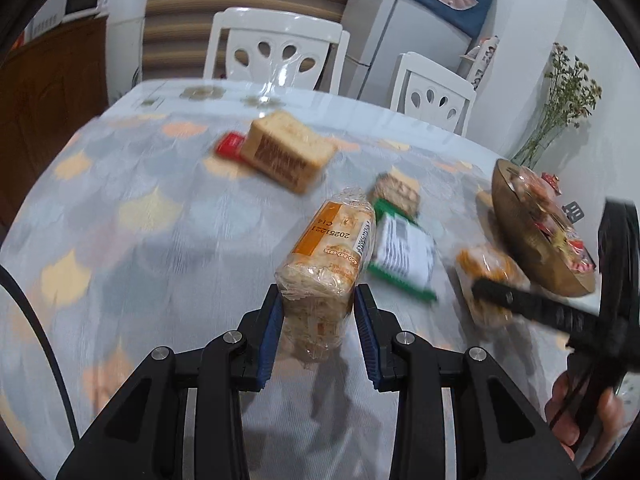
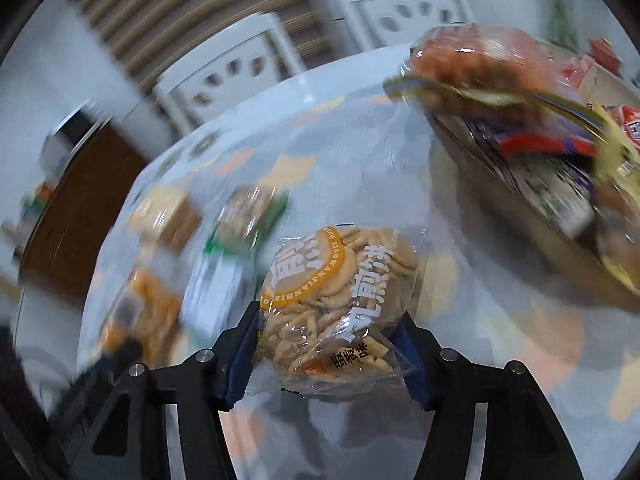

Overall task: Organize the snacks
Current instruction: 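Grasp the bread loaf bag with left tool while right tool grasps the cracker bag, then carry the loaf and cracker bag into the brown bowl and open both tools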

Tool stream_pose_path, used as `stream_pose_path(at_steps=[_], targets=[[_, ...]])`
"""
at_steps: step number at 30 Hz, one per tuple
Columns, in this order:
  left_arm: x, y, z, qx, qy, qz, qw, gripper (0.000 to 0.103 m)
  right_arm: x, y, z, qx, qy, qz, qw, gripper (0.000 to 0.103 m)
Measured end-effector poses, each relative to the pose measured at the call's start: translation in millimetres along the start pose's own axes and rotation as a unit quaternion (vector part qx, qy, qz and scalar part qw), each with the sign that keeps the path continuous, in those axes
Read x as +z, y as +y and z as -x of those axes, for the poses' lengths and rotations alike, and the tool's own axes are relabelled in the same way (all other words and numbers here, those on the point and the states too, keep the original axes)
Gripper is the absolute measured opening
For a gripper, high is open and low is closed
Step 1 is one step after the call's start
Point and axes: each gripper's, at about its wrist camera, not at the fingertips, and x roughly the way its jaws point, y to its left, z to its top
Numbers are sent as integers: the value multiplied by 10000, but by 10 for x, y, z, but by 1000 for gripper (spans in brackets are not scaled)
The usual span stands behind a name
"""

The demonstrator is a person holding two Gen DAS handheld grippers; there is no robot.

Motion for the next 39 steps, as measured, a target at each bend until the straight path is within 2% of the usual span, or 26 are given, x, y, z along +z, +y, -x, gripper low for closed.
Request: stream_pose_path(at_steps=[4,6,9,12,16,18,20,23,25,26,27,29,32,34,35,38,39], targets=[[-217,-44,213,-172,53,254,9995,32,-287,-16,156,-35,35,964,9953,61],[-287,-60,273,-238,88,350,9991,32,-351,-48,180,176,31,1160,9931,61],[-365,-38,301,-223,207,524,9982,33,-412,-90,156,350,-80,1172,9925,61],[-359,-4,342,109,133,481,9987,40,-421,-78,139,376,-166,1232,9915,61],[-254,152,360,367,0,591,9976,40,-507,-88,205,423,-198,1217,9915,61],[-213,224,325,372,11,653,9972,40,-492,-87,201,452,-208,1183,9917,61],[-182,254,270,224,101,614,9978,40,-483,-123,217,512,-211,1122,9921,61],[-131,166,169,-106,242,291,9992,40,-491,-197,250,638,-207,1002,9927,61],[-95,76,65,-199,357,19,9992,52,-483,-234,256,715,-200,941,9928,61],[-81,38,8,-199,447,-46,9988,67,-480,-242,257,740,-198,924,9928,61],[-71,-4,-53,-228,556,-109,9981,69,-473,-247,255,759,-195,915,9927,61],[-83,-96,-102,-186,614,-276,9976,69,-473,-260,260,804,-190,887,9926,61],[-127,-203,-149,263,534,-537,9968,68,-463,-297,261,941,-168,788,9923,63],[-196,-249,-208,574,453,-665,9951,57,-460,-329,263,1049,-157,691,9920,64],[-215,-252,-222,740,449,-719,9936,47,-451,-346,262,1065,-159,667,9919,64],[-233,-283,-157,720,285,-823,9936,44,-464,-322,284,943,-234,690,9929,67],[-249,-294,-143,777,244,-853,9930,44,-472,-299,298,839,-290,734,9933,75]])
